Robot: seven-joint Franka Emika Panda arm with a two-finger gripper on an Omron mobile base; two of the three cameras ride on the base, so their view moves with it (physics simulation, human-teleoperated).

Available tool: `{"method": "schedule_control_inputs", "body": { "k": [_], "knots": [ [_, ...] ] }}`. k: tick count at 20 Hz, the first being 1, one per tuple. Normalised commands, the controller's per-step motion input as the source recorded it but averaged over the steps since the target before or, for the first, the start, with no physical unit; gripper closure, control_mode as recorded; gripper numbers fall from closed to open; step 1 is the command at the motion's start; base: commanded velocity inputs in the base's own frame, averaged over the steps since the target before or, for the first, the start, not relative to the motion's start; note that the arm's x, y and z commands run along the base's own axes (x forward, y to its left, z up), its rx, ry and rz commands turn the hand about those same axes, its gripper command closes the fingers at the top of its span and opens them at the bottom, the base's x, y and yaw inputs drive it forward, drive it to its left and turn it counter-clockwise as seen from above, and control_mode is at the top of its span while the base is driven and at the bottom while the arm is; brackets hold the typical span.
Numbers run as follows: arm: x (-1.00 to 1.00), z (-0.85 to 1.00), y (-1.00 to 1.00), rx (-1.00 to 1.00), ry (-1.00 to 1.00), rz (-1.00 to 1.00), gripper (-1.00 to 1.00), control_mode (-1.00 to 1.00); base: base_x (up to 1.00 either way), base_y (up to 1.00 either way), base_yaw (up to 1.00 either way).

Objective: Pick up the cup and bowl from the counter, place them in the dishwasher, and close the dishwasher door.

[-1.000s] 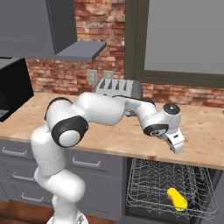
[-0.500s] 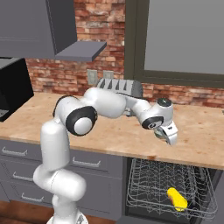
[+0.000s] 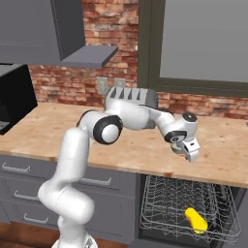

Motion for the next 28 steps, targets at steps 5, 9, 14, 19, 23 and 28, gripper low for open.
{"method": "schedule_control_inputs", "body": {
  "k": [5,9,14,19,23,28],
  "knots": [
    [0.58,-0.22,-0.23,0.06,0.02,0.0,1.0,-1.0,0.0,0.0,0.0],
    [0.31,-0.13,-0.06,0.01,0.02,0.0,1.0,-1.0,0.0,0.0,0.0],
    [0.0,0.02,0.18,-0.01,0.0,0.0,1.0,-1.0,0.0,0.0,0.0],
    [-0.01,0.0,0.95,-0.17,0.0,0.0,1.0,-1.0,0.0,0.0,0.0],
    [-0.29,-0.12,1.0,-0.24,0.0,0.0,1.0,-1.0,0.0,0.0,0.0],
    [-0.54,-0.04,0.67,-0.2,-0.01,0.0,1.0,-1.0,0.0,0.0,0.0]
  ]
}}
